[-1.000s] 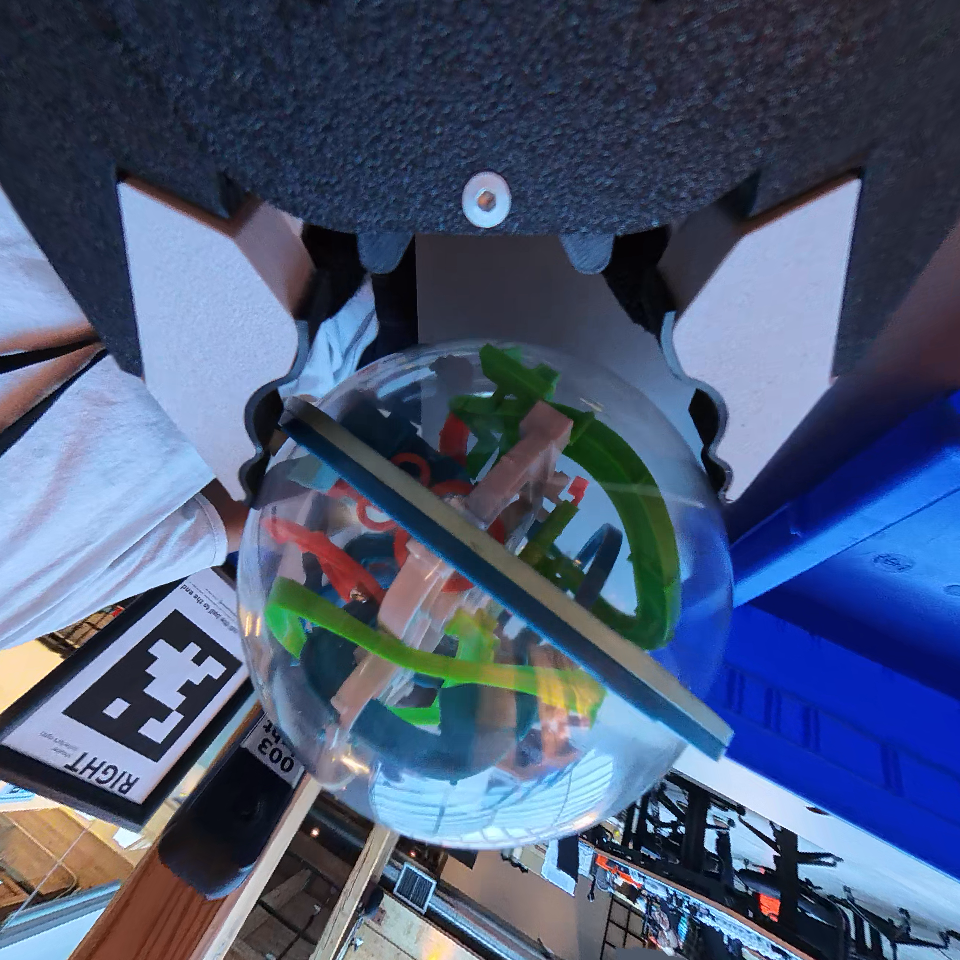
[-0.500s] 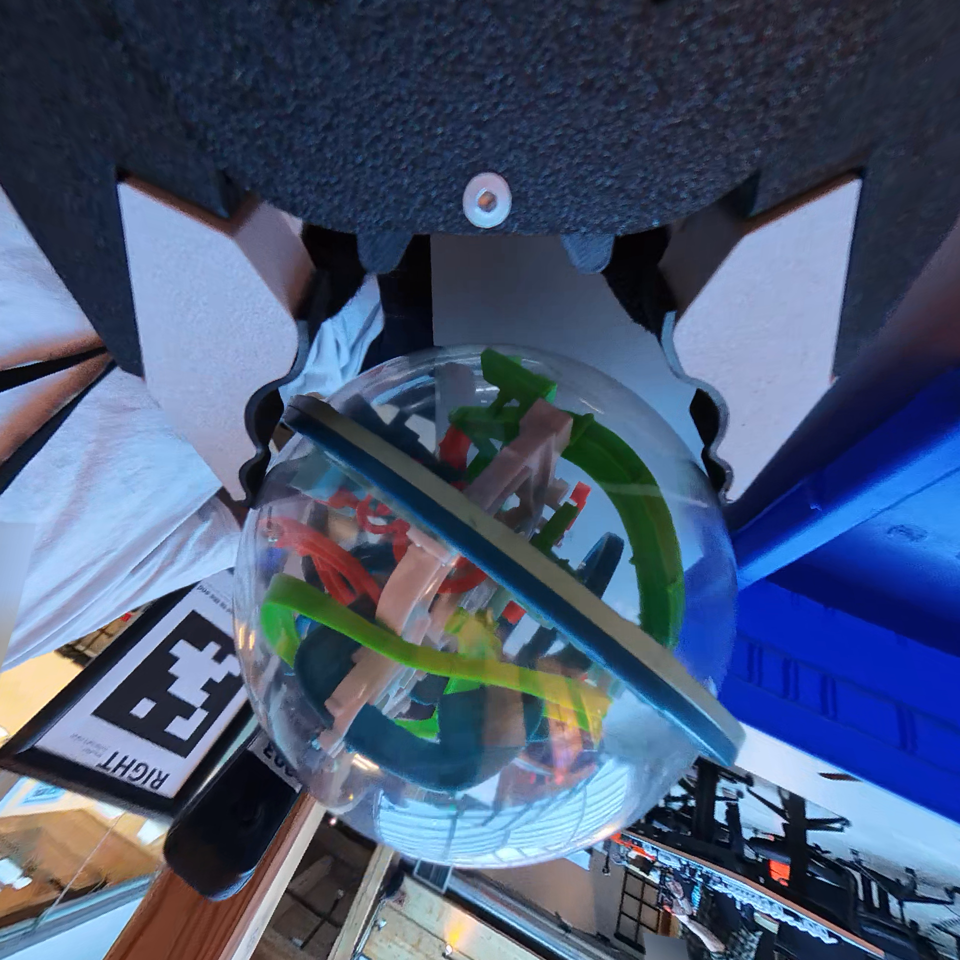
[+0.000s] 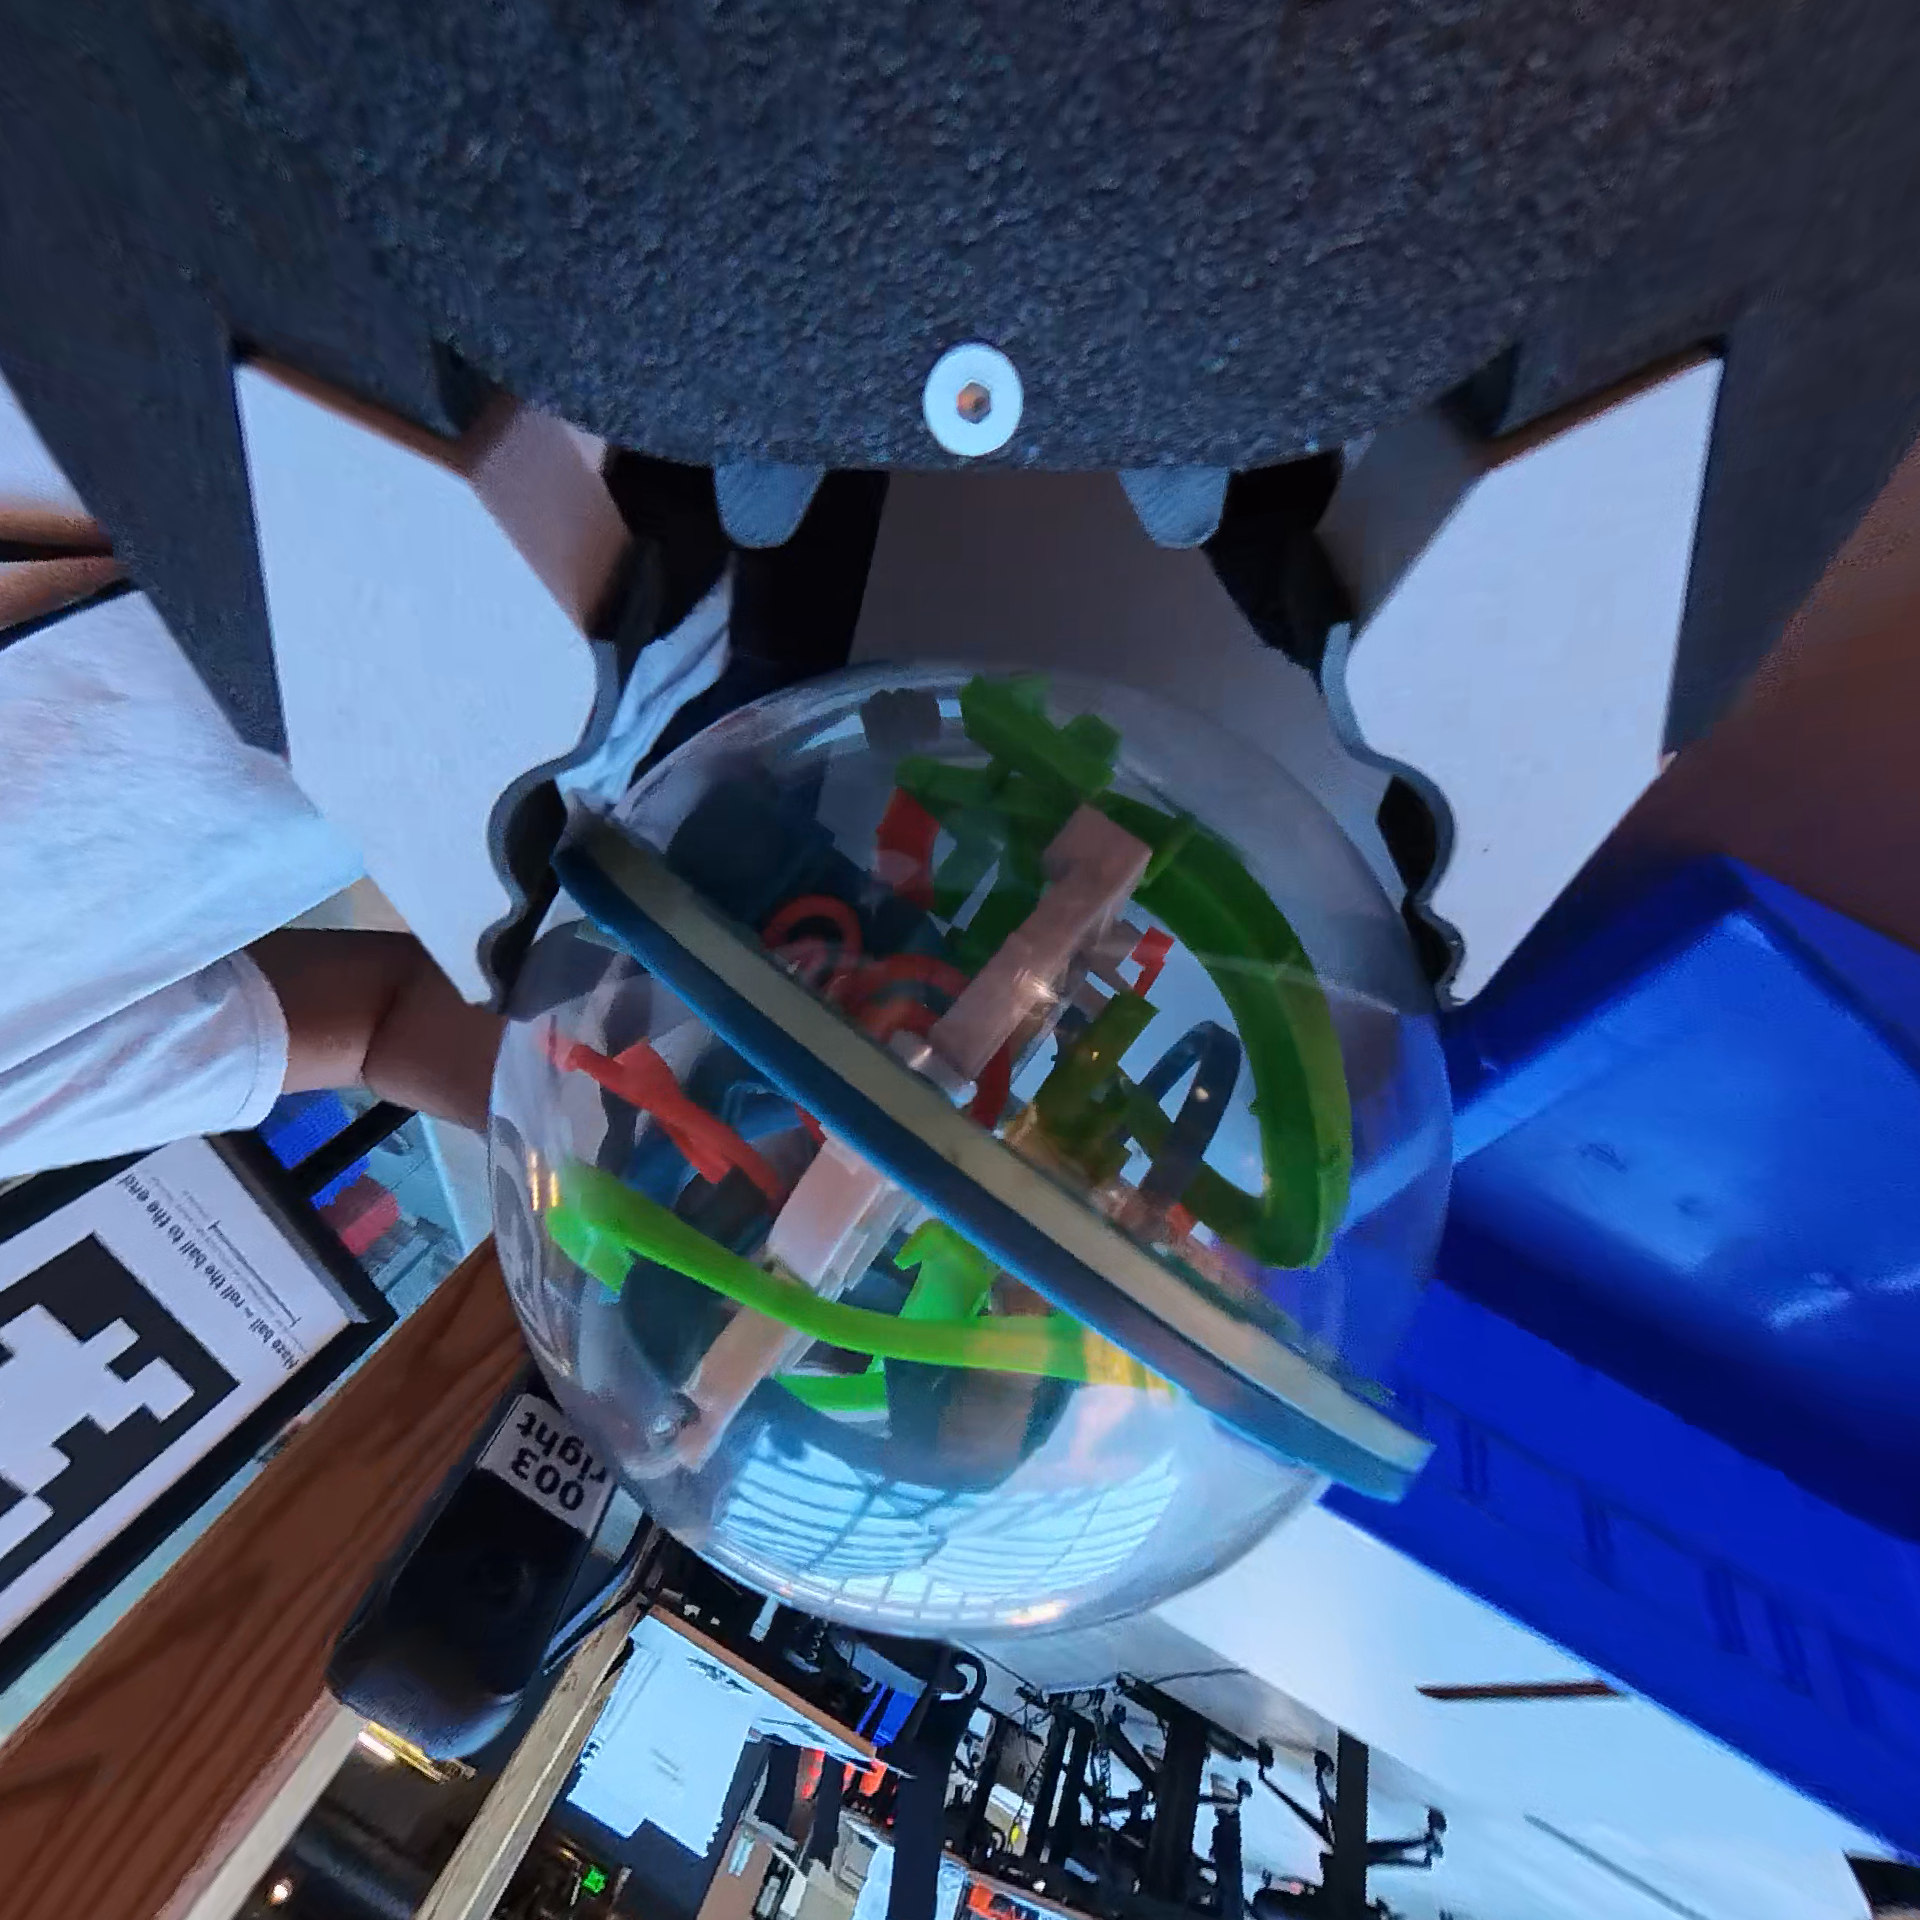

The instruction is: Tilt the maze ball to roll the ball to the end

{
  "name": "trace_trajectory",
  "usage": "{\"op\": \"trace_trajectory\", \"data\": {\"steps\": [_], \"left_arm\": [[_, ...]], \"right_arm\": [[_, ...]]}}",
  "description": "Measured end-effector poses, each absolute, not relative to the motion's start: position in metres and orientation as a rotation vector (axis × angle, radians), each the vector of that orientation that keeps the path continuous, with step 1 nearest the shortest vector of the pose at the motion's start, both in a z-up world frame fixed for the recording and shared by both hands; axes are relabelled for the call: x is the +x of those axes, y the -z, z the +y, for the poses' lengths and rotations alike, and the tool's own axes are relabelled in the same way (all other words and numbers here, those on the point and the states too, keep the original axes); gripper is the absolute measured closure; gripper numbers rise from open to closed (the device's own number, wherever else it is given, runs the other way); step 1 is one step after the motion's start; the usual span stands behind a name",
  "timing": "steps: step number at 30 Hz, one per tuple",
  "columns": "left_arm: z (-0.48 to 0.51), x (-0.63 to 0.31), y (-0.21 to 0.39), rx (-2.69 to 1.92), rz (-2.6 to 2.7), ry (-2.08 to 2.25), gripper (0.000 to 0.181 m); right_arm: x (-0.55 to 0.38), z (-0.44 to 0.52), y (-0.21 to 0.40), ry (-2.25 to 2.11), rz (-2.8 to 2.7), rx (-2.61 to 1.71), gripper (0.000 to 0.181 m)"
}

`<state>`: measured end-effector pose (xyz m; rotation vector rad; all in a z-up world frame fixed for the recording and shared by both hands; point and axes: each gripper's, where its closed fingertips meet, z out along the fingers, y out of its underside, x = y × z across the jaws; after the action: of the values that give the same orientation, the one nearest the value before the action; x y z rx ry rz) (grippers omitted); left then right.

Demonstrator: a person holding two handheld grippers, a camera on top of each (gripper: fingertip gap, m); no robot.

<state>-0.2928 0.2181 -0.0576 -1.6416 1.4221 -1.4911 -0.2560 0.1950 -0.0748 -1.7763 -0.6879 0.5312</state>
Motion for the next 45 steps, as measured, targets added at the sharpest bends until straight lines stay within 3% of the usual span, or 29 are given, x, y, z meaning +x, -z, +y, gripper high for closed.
{"op": "trace_trajectory", "data": {"steps": [10,31,35,42,45], "left_arm": [[0.214,-0.285,0.079,-1.896,1.319,1.503,0.023],[0.191,-0.291,0.108,-1.965,1.393,1.846,0.023],[0.204,-0.313,0.108,-1.927,1.452,1.72,0.023],[0.235,-0.327,0.036,-1.594,1.58,1.34,0.023],[0.217,-0.309,0.054,-1.576,1.79,1.202,0.022]], "right_arm": [[-0.252,0.188,0.103,-0.796,-0.591,-1.891,0.028],[-0.244,0.184,0.089,-0.732,-0.747,-2.103,0.028],[-0.248,0.187,0.087,-0.718,-0.768,-2.113,0.028],[-0.265,0.196,0.08,-0.661,-0.854,-2.095,0.028],[-0.276,0.202,0.075,-0.649,-0.903,-2.046,0.028]]}}
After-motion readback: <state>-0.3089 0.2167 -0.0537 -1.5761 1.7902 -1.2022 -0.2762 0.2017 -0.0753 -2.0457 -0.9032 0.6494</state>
